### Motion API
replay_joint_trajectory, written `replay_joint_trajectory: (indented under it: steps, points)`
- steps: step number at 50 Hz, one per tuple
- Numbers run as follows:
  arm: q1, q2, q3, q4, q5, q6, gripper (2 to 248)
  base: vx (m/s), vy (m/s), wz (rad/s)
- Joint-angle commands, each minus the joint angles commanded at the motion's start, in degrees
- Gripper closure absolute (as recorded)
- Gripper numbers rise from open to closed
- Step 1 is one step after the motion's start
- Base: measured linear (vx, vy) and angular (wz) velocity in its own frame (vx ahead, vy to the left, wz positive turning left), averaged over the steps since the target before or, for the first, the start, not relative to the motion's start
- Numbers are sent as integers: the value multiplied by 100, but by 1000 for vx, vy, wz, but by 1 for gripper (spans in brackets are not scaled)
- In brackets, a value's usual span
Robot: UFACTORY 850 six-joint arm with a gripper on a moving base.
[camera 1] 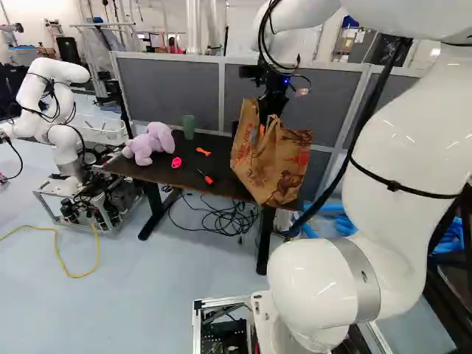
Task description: Pick up the bag on the ground and place it on the table
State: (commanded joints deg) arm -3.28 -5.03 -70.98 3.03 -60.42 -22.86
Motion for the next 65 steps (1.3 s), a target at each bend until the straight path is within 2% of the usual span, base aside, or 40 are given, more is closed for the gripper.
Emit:
replay_joint_trajectory:
  steps: [38,65]
  points:
    - [88,-913,-1048,-14,3,0,229,0,0,0]
    - [184,-1529,-1815,-344,3,0,229,0,0,0]
